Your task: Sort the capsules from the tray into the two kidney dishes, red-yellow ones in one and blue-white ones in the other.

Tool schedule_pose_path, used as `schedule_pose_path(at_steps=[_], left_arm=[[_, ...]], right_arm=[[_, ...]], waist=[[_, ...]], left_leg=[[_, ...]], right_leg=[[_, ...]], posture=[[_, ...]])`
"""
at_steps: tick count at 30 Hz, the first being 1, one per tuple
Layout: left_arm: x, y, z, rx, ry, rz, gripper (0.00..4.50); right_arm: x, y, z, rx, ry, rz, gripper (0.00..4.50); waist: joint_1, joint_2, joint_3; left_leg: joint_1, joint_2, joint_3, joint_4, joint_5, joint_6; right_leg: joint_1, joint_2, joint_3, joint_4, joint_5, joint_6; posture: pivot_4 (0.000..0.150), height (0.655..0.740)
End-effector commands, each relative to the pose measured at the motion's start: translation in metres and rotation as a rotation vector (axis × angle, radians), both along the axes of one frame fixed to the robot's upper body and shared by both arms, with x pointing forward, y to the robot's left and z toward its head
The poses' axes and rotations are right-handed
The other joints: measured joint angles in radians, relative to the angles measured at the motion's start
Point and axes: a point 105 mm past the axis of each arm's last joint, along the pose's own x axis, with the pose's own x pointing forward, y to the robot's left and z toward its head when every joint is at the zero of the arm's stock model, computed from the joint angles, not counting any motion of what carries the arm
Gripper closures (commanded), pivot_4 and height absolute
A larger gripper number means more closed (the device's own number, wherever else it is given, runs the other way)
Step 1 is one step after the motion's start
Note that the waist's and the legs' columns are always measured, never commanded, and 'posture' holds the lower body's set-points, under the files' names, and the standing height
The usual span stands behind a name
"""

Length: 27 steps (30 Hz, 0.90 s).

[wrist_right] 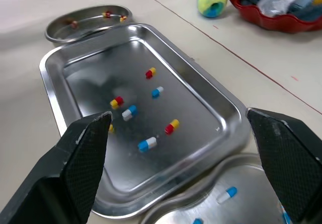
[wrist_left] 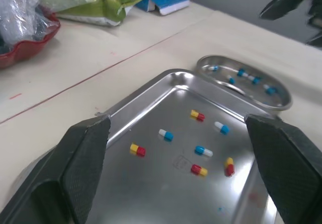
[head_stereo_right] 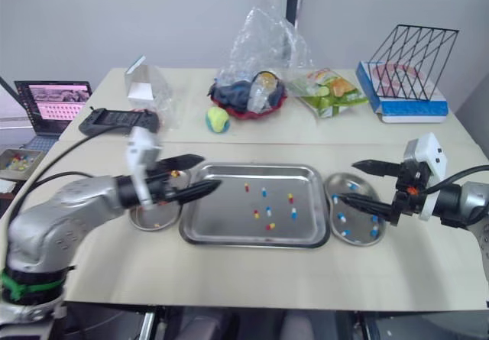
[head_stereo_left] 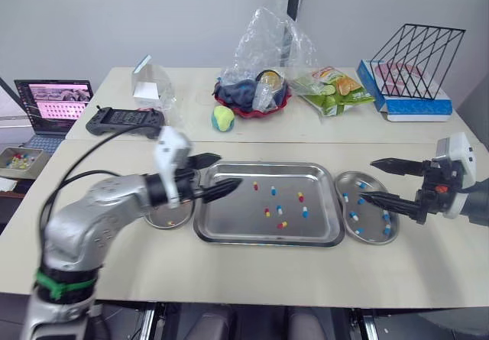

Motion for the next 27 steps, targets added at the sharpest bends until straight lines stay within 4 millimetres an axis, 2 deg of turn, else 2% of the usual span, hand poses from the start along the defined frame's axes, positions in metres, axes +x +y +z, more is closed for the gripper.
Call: schedule_pose_path(at_steps=[1,4,11,20,27], left_arm=[[0.025,-0.004,-0.013,0.021,0.05,0.148,0.0],[0.033,-0.015,-0.03,0.06,0.072,0.169,0.0],[0.034,-0.03,-0.049,0.093,0.088,0.239,0.0],[0.044,-0.038,-0.063,0.169,0.051,0.271,0.0],[0.052,-0.037,-0.076,0.206,0.088,0.339,0.0]], right_arm=[[-0.003,0.0,0.01,-0.017,-0.065,-0.027,0.02],[-0.002,-0.002,0.008,-0.027,-0.075,-0.051,0.02],[0.003,-0.009,0.008,-0.051,-0.106,-0.122,0.02],[-0.007,-0.003,0.005,-0.031,-0.079,-0.057,0.02],[-0.005,-0.005,0.007,-0.043,-0.093,-0.08,0.02]], waist=[[0.001,0.0,0.0],[-0.004,-0.001,0.0],[-0.007,-0.001,0.001],[0.003,-0.002,0.001],[0.005,-0.002,0.001]], left_leg=[[0.0,0.0,0.002,0.0,0.0,0.001],[0.001,0.003,0.007,0.0,-0.001,0.002],[0.001,0.003,0.013,0.0,-0.002,0.004],[0.001,0.004,0.015,0.0,-0.002,0.004],[0.001,0.005,0.016,0.0,-0.002,0.004]], right_leg=[[0.0,0.0,0.002,-0.001,0.001,0.001],[0.0,0.004,0.007,-0.007,0.006,0.003],[-0.001,0.004,0.011,-0.011,0.007,0.004],[-0.001,0.005,0.013,-0.011,0.009,0.005],[-0.001,0.006,0.013,-0.012,0.009,0.005]], posture=[[0.15,0.74],[0.15,0.74],[0.15,0.74],[0.15,0.74],[0.15,0.74]])
